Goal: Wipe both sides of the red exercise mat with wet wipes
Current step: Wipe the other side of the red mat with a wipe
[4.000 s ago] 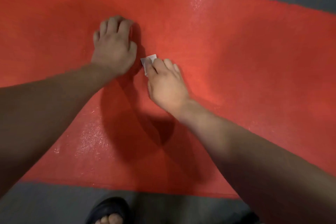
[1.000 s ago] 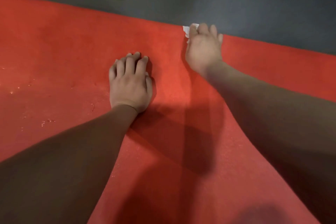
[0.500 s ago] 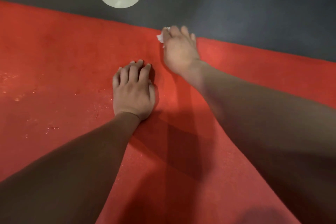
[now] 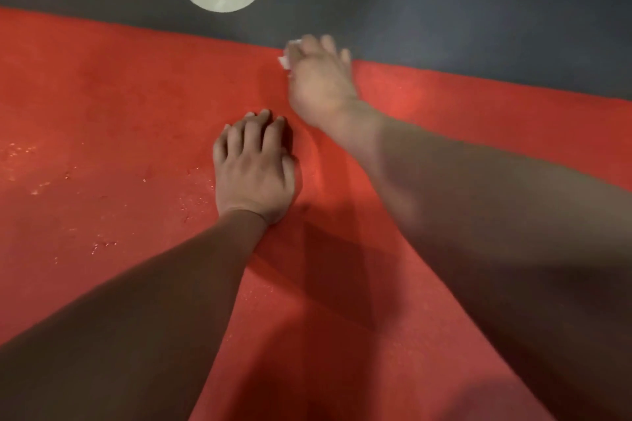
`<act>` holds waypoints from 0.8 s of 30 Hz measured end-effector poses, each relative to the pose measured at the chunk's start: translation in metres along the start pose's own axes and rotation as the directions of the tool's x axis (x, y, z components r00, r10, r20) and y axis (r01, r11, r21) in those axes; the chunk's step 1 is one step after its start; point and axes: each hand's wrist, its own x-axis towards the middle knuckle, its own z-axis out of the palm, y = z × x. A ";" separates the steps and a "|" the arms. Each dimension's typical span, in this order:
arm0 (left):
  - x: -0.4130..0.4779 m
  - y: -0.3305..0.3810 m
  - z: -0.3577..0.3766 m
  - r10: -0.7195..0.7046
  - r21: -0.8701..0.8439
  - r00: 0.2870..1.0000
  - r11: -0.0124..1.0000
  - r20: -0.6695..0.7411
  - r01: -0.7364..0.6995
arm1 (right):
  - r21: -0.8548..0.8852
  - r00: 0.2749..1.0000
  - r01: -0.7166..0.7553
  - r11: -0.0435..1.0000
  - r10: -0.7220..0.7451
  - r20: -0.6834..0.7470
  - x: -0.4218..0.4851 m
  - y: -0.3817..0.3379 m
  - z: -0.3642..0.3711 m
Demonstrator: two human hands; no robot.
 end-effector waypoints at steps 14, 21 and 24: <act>-0.003 0.000 -0.002 0.005 0.018 1.000 1.000 0.009 -0.005 | 0.053 0.796 -0.583 0.811 0.583 -0.164 -0.069 0.103 0.000; -0.005 -0.002 -0.001 0.010 0.026 1.000 1.000 -0.006 -0.010 | -0.072 0.984 0.150 0.986 -0.156 -0.090 -0.107 0.060 -0.001; -0.004 -0.002 -0.002 0.001 0.025 1.000 1.000 0.007 -0.001 | -0.112 0.974 -0.205 0.972 0.192 -0.118 -0.111 0.117 -0.005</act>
